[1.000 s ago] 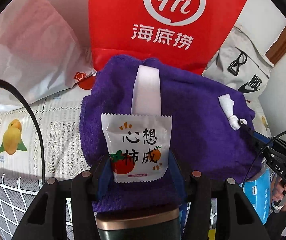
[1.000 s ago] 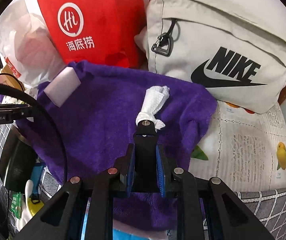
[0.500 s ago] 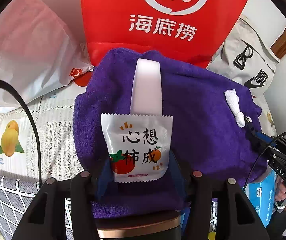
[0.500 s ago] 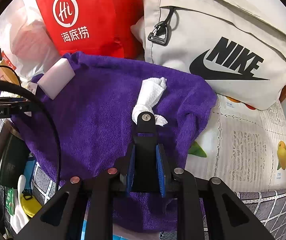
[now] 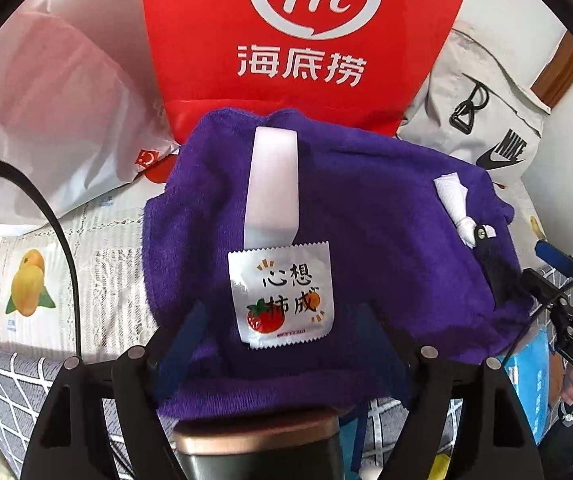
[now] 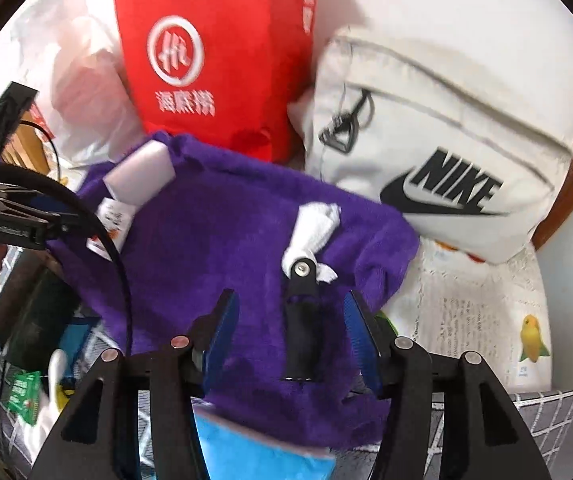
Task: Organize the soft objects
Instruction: 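Carry the strap and sachet onto the purple towel and open both tools, then move the right tool to the second black strap while the left tool reaches the green packet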
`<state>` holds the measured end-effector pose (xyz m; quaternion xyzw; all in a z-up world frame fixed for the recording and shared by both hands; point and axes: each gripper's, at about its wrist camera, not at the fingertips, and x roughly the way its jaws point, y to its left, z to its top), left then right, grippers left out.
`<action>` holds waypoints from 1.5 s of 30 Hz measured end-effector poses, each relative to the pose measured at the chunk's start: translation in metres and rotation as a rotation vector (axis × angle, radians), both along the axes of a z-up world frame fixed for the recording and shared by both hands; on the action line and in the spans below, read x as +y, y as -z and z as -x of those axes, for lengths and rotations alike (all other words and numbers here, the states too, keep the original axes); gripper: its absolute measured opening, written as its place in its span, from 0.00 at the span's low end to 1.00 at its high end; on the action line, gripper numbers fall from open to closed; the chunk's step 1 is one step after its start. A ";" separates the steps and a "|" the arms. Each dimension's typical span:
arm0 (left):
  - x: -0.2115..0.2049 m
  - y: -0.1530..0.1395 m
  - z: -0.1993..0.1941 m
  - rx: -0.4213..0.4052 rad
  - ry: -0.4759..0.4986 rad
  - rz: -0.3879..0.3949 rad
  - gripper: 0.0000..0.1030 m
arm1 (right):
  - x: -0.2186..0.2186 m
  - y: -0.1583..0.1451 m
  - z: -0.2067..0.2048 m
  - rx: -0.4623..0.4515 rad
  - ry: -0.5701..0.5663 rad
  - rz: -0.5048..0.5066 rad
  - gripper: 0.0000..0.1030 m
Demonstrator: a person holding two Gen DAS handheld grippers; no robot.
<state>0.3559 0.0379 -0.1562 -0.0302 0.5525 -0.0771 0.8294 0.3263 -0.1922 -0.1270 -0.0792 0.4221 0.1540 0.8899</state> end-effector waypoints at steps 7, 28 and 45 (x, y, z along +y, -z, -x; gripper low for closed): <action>0.011 -0.023 0.029 -0.036 -0.003 0.021 0.76 | 0.010 -0.034 0.043 -0.071 -0.024 -0.013 0.57; 0.019 -0.072 0.209 -0.247 -0.009 -0.043 0.76 | 0.013 -0.051 0.214 -0.069 -0.043 -0.149 0.59; 0.028 -0.021 0.280 -0.182 -0.057 0.029 0.76 | 0.030 0.069 0.230 0.164 0.011 -0.218 0.34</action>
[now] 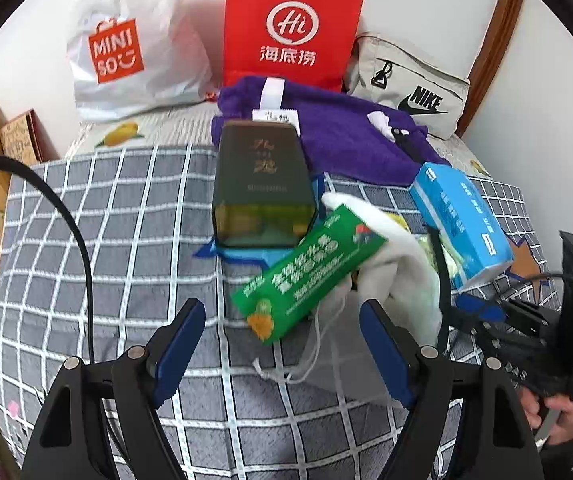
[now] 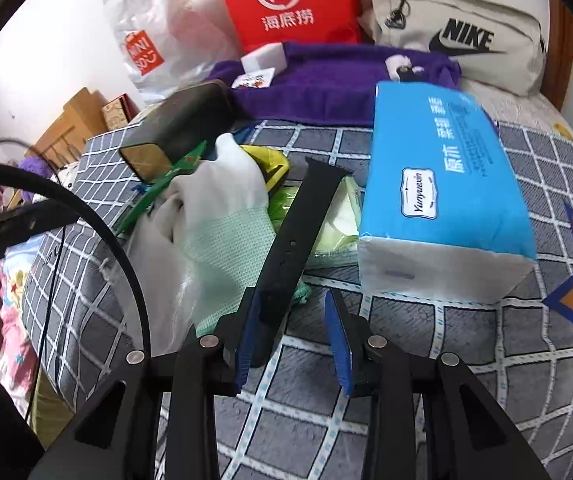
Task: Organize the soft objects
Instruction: 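Move the right tool to the second black strap while the left tool reaches the green packet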
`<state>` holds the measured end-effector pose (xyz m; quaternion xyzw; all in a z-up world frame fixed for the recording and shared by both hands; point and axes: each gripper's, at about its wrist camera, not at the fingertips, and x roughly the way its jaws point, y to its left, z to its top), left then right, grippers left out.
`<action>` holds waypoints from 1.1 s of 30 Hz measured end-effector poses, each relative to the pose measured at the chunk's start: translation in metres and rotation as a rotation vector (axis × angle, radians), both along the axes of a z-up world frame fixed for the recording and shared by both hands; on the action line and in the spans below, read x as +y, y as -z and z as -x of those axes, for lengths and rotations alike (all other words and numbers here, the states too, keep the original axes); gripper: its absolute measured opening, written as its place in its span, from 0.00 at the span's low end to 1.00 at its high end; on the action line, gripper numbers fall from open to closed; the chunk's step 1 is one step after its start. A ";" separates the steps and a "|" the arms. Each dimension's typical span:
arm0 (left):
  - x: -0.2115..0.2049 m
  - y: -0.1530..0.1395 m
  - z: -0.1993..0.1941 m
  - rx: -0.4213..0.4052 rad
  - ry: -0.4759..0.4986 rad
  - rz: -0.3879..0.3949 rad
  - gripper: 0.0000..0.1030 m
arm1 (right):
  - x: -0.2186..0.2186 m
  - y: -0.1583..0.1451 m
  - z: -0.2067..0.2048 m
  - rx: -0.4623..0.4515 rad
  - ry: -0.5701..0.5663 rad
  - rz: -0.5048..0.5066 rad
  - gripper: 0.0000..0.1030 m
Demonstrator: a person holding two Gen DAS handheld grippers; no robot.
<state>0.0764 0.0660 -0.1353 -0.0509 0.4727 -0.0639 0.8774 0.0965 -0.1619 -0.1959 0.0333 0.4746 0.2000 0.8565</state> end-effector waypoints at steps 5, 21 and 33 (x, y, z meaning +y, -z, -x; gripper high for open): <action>0.003 0.007 0.001 0.019 -0.006 0.015 0.76 | 0.009 -0.001 -0.009 0.002 0.013 -0.013 0.37; 0.001 0.016 0.006 0.036 0.013 0.050 0.76 | -0.012 -0.005 0.025 -0.009 -0.042 0.109 0.17; -0.001 0.018 0.004 0.046 0.021 0.041 0.76 | 0.011 0.000 0.011 -0.067 -0.077 0.234 0.41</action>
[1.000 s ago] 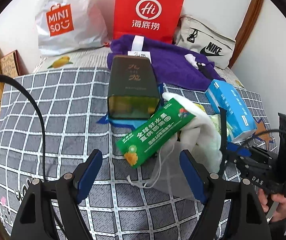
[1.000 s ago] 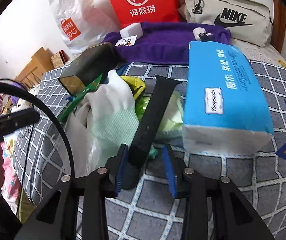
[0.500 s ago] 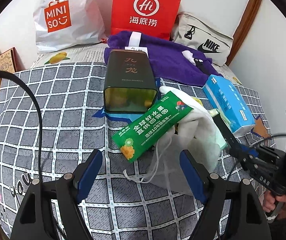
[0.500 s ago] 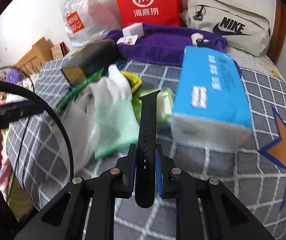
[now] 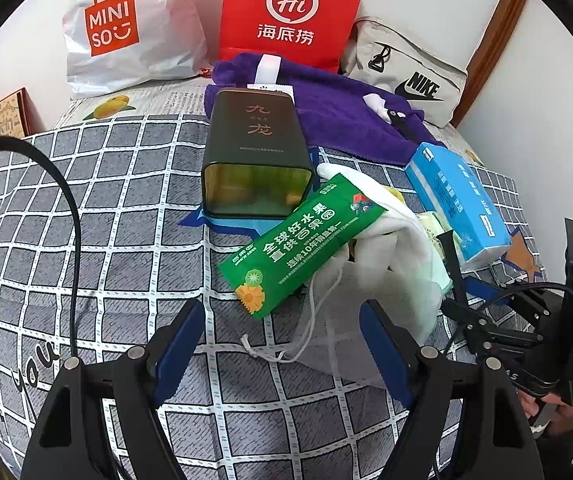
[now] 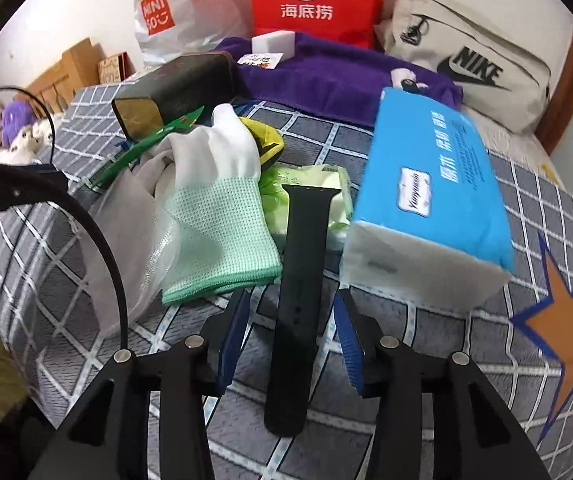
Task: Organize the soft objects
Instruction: 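Close the right tool on the second black strap while the left tool grasps the green packet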
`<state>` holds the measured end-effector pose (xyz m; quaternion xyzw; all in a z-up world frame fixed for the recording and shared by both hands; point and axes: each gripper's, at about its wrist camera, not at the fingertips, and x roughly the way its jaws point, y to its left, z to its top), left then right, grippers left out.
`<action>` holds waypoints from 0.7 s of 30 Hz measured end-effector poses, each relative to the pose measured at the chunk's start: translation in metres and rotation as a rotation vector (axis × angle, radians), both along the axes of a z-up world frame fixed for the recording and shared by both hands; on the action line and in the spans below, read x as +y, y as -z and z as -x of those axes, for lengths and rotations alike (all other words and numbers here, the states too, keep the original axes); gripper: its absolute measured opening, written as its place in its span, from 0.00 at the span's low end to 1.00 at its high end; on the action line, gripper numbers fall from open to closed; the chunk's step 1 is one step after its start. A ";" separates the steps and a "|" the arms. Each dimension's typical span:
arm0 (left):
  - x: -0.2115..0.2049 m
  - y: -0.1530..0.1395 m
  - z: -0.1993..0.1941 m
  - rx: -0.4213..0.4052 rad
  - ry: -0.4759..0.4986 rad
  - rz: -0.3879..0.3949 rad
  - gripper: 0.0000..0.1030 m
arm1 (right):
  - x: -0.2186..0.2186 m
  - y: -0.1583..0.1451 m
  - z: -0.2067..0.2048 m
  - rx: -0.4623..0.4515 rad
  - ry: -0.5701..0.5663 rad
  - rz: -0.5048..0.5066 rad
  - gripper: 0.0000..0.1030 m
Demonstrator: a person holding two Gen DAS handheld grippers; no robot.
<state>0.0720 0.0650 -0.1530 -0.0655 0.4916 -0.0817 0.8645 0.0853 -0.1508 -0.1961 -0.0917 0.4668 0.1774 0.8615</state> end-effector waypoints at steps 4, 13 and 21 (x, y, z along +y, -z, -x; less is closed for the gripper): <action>-0.001 0.001 0.000 -0.001 0.006 0.001 0.76 | -0.002 0.002 0.000 -0.010 -0.009 0.006 0.20; -0.002 0.005 -0.001 -0.002 0.032 0.016 0.76 | -0.019 -0.015 0.013 -0.012 -0.015 -0.077 0.20; -0.003 0.013 -0.018 -0.014 0.052 0.000 0.76 | -0.026 -0.025 0.017 -0.025 -0.007 -0.108 0.20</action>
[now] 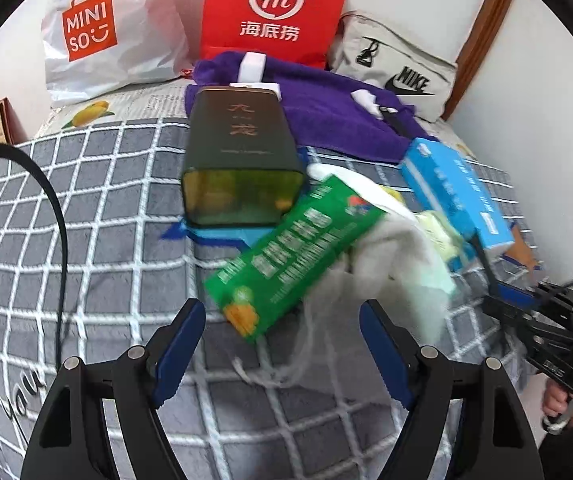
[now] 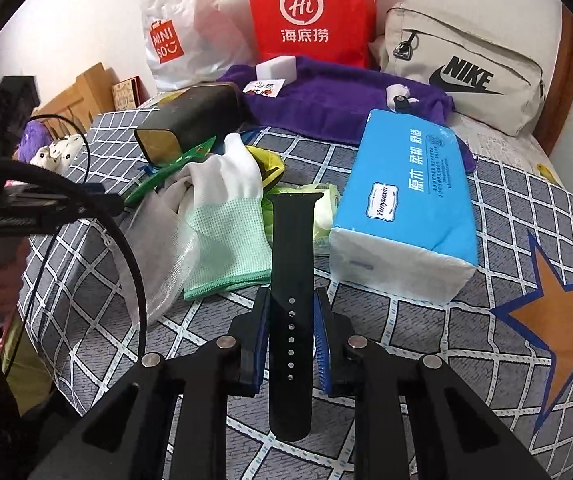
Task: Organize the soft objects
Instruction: 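Close the right tool on the second black strap while the left tool grasps the green packet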
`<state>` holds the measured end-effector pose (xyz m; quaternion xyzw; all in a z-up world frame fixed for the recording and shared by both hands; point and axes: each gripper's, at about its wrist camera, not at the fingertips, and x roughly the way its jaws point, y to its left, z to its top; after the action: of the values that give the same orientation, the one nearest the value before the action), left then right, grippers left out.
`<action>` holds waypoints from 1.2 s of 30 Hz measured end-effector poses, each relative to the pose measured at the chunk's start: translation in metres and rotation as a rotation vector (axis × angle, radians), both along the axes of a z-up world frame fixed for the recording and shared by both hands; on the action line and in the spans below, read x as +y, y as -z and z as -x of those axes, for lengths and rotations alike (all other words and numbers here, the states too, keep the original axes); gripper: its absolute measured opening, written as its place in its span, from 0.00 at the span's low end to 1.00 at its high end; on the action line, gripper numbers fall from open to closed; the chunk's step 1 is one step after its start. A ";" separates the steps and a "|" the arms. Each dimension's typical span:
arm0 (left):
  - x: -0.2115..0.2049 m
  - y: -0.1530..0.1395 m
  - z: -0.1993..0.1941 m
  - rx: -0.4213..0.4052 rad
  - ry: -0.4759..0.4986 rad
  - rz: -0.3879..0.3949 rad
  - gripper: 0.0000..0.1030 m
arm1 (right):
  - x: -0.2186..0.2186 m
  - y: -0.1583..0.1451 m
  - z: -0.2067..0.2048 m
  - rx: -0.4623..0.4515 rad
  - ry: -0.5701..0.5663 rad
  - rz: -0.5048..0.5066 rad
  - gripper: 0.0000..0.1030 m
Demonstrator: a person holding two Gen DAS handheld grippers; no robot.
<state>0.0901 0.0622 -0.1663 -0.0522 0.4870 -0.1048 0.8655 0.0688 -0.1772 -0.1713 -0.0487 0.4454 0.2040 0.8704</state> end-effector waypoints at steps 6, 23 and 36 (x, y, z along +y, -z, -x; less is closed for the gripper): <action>0.002 0.006 -0.021 0.009 0.043 -0.023 0.76 | -0.002 0.002 -0.001 0.006 0.000 0.002 0.20; -0.016 0.021 -0.053 0.029 0.205 0.000 0.73 | -0.004 0.012 -0.012 0.040 -0.002 0.011 0.20; -0.021 0.008 -0.042 -0.023 0.253 0.014 0.44 | -0.004 0.011 -0.013 0.040 -0.004 0.012 0.20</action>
<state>0.1325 0.0408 -0.1742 0.0051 0.4791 -0.2172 0.8505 0.0816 -0.1809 -0.1826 -0.0504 0.4640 0.2039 0.8606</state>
